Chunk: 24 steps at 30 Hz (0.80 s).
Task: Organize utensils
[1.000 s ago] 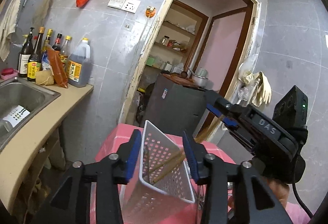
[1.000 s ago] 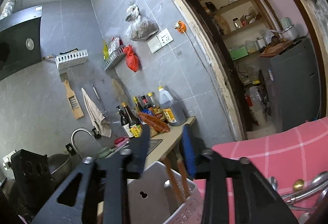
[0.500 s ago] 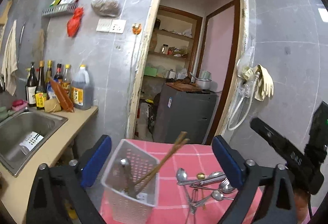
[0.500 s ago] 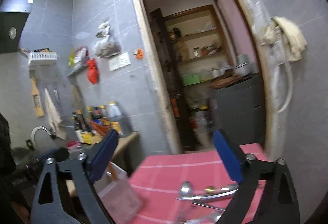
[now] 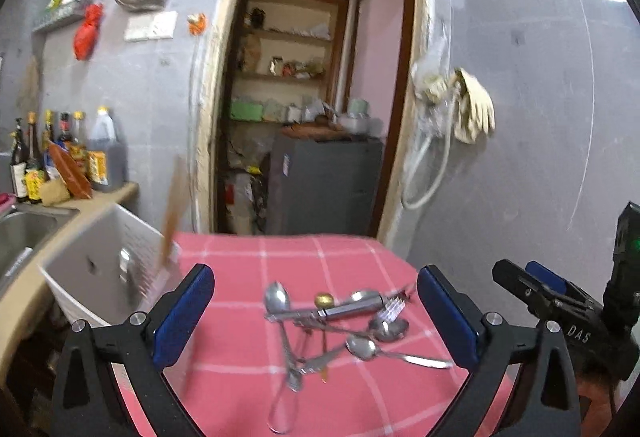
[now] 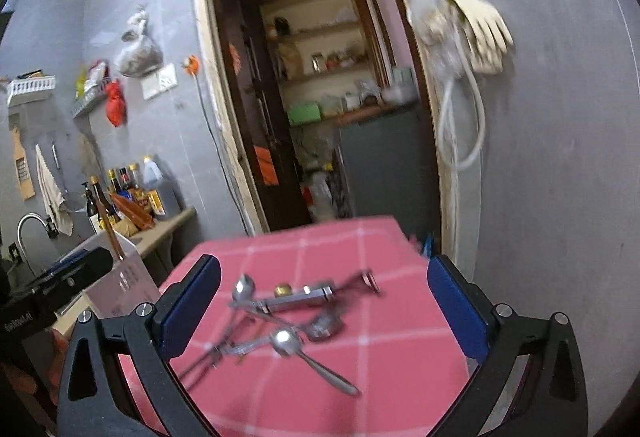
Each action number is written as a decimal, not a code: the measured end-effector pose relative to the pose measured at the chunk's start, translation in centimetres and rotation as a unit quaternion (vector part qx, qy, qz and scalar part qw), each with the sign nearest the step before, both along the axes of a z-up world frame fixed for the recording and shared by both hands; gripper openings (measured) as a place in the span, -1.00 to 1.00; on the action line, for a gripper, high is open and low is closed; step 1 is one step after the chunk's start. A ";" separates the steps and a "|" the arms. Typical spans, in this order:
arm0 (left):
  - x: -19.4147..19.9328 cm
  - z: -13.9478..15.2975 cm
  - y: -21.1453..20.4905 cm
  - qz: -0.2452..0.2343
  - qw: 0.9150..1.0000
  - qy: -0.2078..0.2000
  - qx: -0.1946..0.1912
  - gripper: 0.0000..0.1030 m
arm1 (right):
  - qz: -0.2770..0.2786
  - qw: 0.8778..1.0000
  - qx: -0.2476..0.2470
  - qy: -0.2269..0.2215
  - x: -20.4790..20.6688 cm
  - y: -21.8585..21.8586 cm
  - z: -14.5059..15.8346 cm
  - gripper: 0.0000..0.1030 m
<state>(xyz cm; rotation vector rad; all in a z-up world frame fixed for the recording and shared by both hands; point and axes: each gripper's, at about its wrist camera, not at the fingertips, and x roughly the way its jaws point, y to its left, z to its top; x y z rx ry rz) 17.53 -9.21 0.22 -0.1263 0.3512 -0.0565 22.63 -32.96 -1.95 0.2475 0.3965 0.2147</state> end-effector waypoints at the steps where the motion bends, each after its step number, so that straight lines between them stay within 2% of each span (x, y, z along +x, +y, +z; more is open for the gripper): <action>1: 0.4 -0.7 -0.4 -0.004 1.000 0.008 0.002 0.99 | 0.004 1.000 0.009 0.016 0.7 -0.6 -1.0 0.97; 7: 3.0 -5.0 -1.5 -0.012 0.997 0.074 0.017 0.99 | 0.032 0.995 0.048 0.082 3.7 -1.0 -5.8 0.94; 12: 5.1 -8.2 -1.2 -0.018 0.991 0.131 0.018 0.97 | 0.067 0.988 0.052 0.126 5.8 0.6 -9.0 0.48; 14: 5.8 -9.0 -1.0 -0.022 0.989 0.146 0.013 0.91 | 0.080 0.985 0.055 0.145 6.7 1.4 -9.9 0.30; 18: 7.7 -10.6 -0.5 -0.019 0.980 0.197 -0.004 0.53 | 0.090 0.979 0.053 0.177 8.4 2.8 -11.2 0.04; 19: 8.2 -11.1 -0.2 -0.015 0.977 0.210 -0.010 0.47 | 0.091 0.978 0.051 0.183 8.7 2.9 -11.4 0.01; 21: 8.9 -11.9 0.2 -0.004 0.972 0.234 -0.017 0.39 | 0.090 0.975 0.048 0.198 9.4 3.7 -12.0 -0.19; 24: 9.4 -12.8 0.9 0.005 0.966 0.257 -0.030 0.31 | 0.089 0.974 0.043 0.204 9.9 4.5 -12.5 -0.27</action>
